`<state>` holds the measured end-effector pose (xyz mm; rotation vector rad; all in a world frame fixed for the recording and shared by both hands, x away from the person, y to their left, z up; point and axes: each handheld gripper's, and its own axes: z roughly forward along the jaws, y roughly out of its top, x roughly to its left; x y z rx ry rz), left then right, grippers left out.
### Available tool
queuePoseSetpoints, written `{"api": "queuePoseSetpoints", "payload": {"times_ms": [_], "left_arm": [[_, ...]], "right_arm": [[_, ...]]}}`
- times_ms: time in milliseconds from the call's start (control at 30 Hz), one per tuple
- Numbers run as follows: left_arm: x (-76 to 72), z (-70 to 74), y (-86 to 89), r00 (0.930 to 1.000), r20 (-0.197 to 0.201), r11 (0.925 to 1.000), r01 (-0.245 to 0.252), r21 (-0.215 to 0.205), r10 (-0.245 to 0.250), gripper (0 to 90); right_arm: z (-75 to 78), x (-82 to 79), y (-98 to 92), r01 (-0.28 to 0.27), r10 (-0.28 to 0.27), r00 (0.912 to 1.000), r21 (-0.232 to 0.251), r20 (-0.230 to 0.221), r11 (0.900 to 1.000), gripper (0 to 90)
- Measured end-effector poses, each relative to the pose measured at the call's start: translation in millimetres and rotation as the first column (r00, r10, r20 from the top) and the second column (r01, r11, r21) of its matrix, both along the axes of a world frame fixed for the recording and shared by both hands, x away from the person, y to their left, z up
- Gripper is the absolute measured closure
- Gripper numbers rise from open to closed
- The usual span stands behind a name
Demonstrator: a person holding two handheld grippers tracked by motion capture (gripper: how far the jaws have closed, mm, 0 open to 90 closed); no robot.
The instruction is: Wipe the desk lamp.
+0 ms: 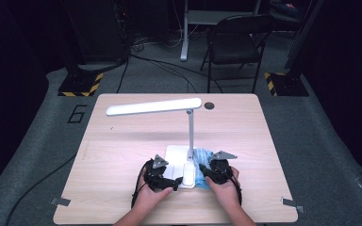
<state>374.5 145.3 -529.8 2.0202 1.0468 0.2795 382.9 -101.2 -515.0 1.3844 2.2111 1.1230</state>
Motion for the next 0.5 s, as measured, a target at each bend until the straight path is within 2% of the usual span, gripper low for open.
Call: {"api": "queuePoseSetpoints", "payload": {"times_ms": [233,400,500], "left_arm": [[-0.8,0.1,-1.2,0.9999,0.0,0.9999,-0.013,0.003,0.013,0.0],[-1.0,0.0,-1.8,0.9998,0.003,0.9998,-0.018,0.003,0.018,0.0],[-1.9,-0.1,-3.3,0.9996,-0.003,0.9996,-0.027,-0.006,0.027,0.0]], "right_arm": [[0.6,-20.0,-1.6,-0.036,0.036,0.9993,0.007,-0.011,0.999,68.4],[3.4,-36.8,-3.1,-0.07,0.073,0.9954,0.04,-0.062,0.997,68.3],[3.7,-44.5,-2.6,-0.092,0.095,0.9937,0.048,-0.06,0.995,68.2]]}}
